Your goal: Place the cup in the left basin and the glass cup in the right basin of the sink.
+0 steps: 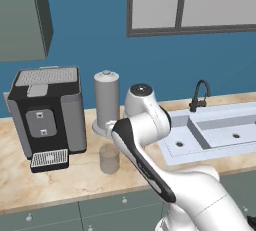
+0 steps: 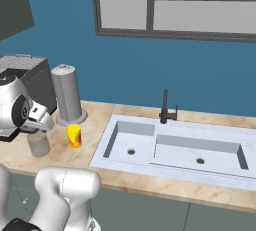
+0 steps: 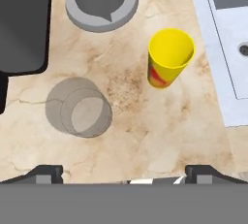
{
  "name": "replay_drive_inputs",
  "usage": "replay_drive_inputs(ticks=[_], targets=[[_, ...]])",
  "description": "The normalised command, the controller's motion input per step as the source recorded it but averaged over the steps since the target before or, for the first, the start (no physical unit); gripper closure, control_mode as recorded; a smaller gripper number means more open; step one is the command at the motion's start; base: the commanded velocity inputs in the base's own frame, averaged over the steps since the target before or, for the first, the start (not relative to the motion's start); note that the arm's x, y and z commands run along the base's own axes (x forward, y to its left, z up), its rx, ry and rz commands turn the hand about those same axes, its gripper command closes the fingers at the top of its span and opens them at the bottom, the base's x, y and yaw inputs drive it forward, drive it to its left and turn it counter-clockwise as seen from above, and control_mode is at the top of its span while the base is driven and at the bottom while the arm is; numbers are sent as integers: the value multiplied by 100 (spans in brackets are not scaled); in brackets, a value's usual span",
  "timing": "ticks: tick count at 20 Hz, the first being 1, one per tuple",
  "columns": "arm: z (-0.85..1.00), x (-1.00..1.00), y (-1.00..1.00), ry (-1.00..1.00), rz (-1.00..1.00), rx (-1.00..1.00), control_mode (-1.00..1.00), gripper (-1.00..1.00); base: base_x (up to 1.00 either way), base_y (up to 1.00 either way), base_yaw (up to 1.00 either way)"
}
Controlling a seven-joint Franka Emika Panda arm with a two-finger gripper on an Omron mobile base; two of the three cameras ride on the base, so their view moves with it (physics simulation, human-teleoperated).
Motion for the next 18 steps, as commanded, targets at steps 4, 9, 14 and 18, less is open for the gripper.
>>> replay_drive_inputs(ticks=[4, 9, 14, 18], targets=[[-11, 13, 2, 2, 0, 2, -100, -100, 0, 0, 0], [-5, 1, 2, 3, 0, 1, -100, -100, 0, 0, 0], [-9, 0, 9, 5, 0, 0, -100, -100, 0, 0, 0], [-17, 5, 8, 2, 0, 0, -100, -100, 0, 0, 0]])
